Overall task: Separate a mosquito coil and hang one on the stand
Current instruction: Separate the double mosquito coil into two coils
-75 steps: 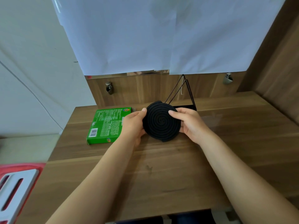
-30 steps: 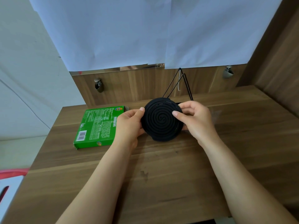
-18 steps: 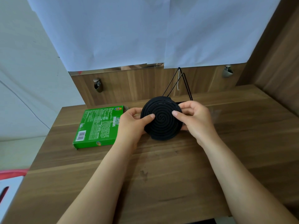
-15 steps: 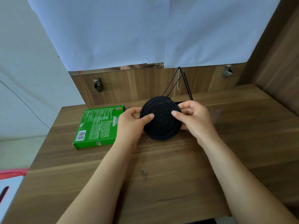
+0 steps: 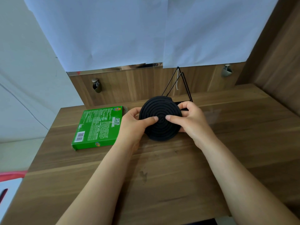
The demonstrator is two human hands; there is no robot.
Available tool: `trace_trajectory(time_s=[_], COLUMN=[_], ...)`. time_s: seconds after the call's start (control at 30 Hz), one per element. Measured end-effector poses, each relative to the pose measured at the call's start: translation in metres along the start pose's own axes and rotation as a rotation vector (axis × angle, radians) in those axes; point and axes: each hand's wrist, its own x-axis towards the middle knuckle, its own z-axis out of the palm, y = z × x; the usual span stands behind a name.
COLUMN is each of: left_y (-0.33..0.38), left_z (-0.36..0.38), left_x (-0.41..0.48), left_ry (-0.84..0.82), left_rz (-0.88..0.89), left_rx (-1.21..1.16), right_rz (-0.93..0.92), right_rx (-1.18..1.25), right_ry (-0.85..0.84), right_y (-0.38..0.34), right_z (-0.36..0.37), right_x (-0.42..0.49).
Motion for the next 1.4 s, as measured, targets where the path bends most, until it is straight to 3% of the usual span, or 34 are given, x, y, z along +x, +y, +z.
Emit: trace_trajectory(time_s=[0.27, 0.57, 0.73, 1.4], left_y=[0.0005, -0.0024, -0.0029, 0.0016], left_z=[0.0027, 0.0025, 0.0014, 0.0002], left_x=[-0.0011, -0.0009, 0.0002, 0.0065], left_ry=[-0.056, 0.027, 0.047, 0.082], left_rz=[-0.091, 0.063, 0.082, -0.189], left_rx=[-0.136, 0.113, 0.14, -0.135], right_rz=[-0.035, -0.161, -0.232, -0.257], right_rx=[-0.04, -0.216, -0.245, -0.208], right_ry=[0.049, 0.111, 0.174, 0.139], right_y=[-0.0012, 0.002, 0.0, -0.0047], right_z=[0.003, 0.0063, 0.0046, 0.0], right_x=[-0.0016, -0.0033, -0.0037, -0.0043])
